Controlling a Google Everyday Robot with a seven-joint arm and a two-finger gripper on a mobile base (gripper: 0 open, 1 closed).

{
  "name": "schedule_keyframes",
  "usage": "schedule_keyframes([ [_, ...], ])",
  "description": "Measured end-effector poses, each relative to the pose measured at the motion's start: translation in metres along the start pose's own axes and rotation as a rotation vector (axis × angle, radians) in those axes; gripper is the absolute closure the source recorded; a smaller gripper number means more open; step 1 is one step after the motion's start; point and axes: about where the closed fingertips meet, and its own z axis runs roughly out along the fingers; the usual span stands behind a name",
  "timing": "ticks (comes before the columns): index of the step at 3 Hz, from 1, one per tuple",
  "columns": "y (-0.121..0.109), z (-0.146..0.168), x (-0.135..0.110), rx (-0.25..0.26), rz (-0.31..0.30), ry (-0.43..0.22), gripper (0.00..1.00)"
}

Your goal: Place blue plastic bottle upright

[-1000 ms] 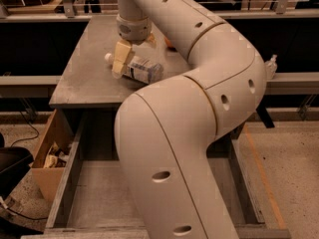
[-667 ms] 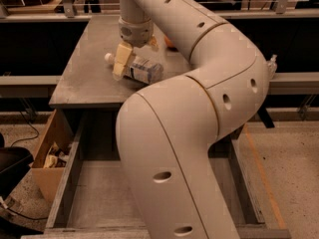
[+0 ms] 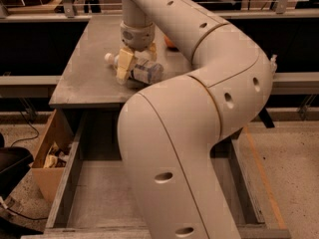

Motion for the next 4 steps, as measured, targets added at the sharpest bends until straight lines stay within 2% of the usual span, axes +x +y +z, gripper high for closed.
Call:
schedule_keyframes([
  [3, -0.008, 0.010, -0.021, 0.024, -0.002, -0.060, 0.88],
  [4, -0.008, 0.009, -0.021, 0.024, -0.002, -0.060, 1.00],
])
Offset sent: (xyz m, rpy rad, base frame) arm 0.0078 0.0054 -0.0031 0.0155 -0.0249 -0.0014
